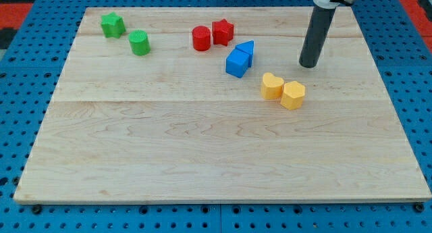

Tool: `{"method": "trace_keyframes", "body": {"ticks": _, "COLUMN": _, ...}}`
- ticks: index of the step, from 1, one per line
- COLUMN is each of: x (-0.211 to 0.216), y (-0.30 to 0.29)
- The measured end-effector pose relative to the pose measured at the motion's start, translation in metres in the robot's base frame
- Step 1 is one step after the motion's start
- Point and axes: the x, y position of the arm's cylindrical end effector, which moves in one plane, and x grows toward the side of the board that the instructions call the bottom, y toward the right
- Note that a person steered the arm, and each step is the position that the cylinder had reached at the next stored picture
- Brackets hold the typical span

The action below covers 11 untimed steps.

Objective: Slide blue cube towards bottom center

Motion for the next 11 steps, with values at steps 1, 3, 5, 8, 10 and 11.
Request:
{"method": "trace_keyframes", "body": {"ticks": 1, "x": 0.0, "y": -0.001}}
{"method": "trace_keyframes", "body": {"ticks": 3, "x": -0.02, "y": -0.03}}
{"method": "trace_keyframes", "body": {"ticks": 5, "x": -0.053, "y": -0.086}}
{"method": "trace_keyframes", "body": {"ticks": 8, "x": 0.008, "y": -0.142}}
{"method": "trace_keyframes", "body": {"ticks": 10, "x": 0.028, "y": -0.108}}
{"method": "trace_keyframes", "body": {"ticks": 11, "x": 0.035, "y": -0.097}}
